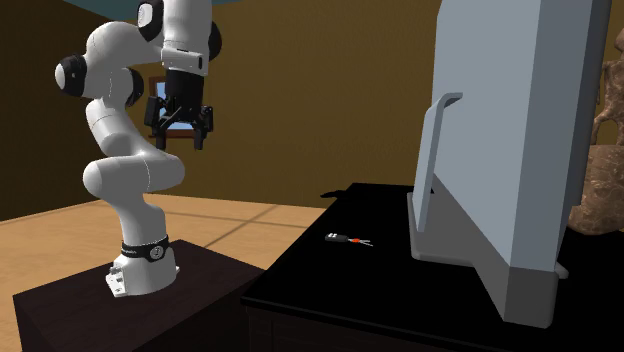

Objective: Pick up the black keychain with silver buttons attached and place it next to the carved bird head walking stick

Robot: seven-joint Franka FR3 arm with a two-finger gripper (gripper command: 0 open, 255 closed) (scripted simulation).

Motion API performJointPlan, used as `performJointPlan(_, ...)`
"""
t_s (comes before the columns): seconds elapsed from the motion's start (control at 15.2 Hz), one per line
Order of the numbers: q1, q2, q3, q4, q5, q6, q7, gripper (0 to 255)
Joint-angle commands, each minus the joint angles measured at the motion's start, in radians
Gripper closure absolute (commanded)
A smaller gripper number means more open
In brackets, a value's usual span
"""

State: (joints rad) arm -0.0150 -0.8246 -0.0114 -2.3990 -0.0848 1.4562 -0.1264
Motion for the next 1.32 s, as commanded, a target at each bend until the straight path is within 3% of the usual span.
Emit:
performJointPlan(0.0,0.000,0.000,0.000,0.000,0.000,0.000,0.000,0)
performJointPlan(0.59,0.046,0.206,0.120,-0.017,0.105,0.238,0.156,0)
performJointPlan(1.25,0.078,0.523,0.241,0.089,0.145,0.472,0.318,0)
